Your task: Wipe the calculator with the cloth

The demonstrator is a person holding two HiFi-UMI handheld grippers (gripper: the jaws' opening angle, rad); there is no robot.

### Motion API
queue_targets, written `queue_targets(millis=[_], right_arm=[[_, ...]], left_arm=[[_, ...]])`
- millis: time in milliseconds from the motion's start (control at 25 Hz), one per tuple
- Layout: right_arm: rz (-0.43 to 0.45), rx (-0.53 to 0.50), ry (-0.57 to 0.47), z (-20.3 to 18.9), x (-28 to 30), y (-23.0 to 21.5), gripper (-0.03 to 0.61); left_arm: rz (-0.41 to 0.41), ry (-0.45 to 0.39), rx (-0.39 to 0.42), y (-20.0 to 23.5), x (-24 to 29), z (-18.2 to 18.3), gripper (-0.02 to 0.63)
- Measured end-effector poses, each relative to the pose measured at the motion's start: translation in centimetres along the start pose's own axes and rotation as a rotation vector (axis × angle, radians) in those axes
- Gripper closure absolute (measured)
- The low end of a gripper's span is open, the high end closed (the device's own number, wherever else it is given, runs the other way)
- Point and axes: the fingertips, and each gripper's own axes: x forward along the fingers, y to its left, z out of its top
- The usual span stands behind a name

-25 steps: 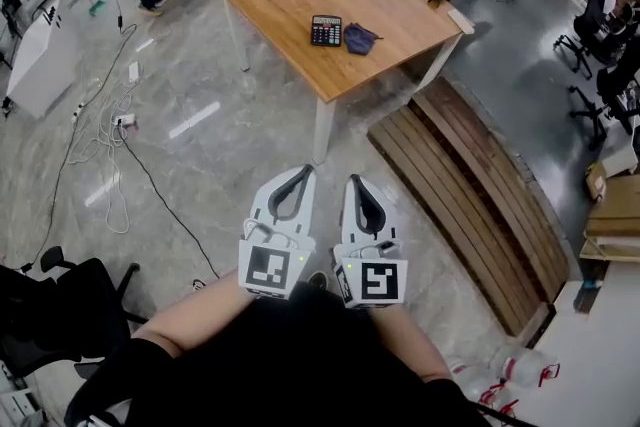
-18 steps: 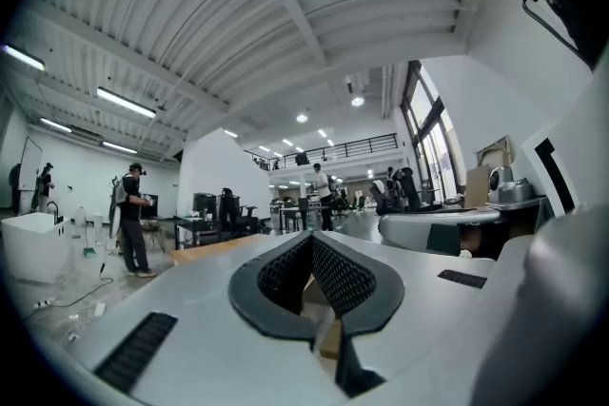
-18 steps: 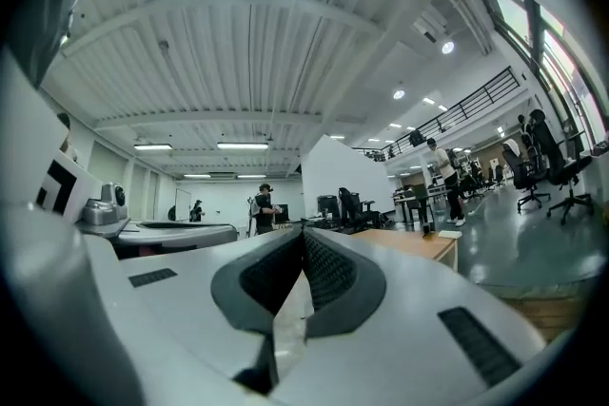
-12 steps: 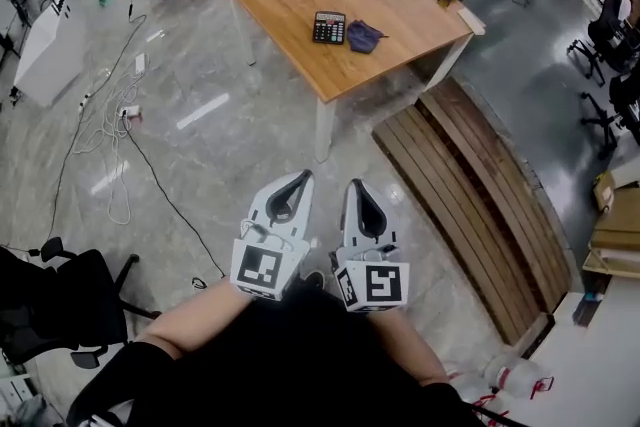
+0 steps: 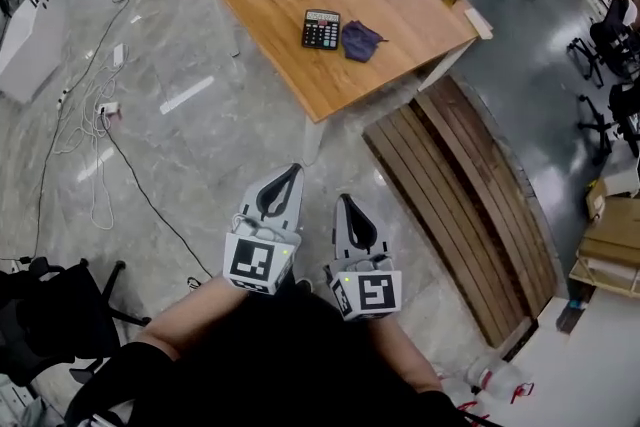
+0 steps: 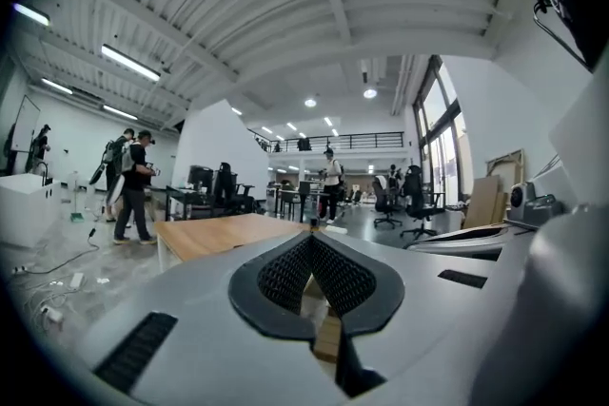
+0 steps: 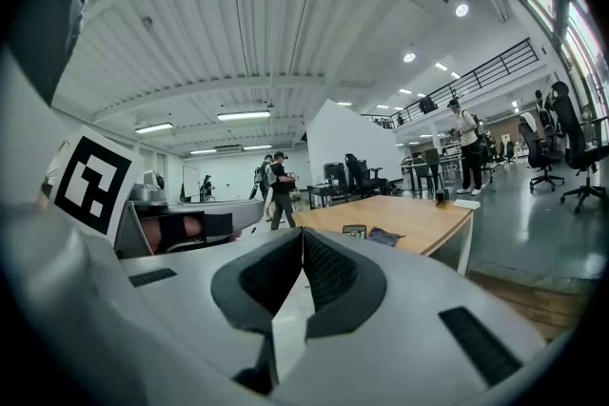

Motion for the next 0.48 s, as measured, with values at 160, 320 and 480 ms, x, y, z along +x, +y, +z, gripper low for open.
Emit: queue_targets(millis=[160, 320, 480], right_arm=[[-0.007, -0.012, 0.014, 1.4, 7.3, -1.9, 0.563], [-0.043, -0.02, 0.014, 2.7, 13.9, -3.8, 0.563], [-0.05, -0.036, 0.006, 3.6, 19.2, -4.6, 0.563]], left_arm=[[-0.027, -0.014, -0.018, 3.8, 5.6, 1.2, 0.607], [-0.036, -0.011, -0.055, 7.8, 10.6, 1.7, 0.607], [-0.06, -0.02, -0.031, 11.1, 14.2, 2.2, 0.607]])
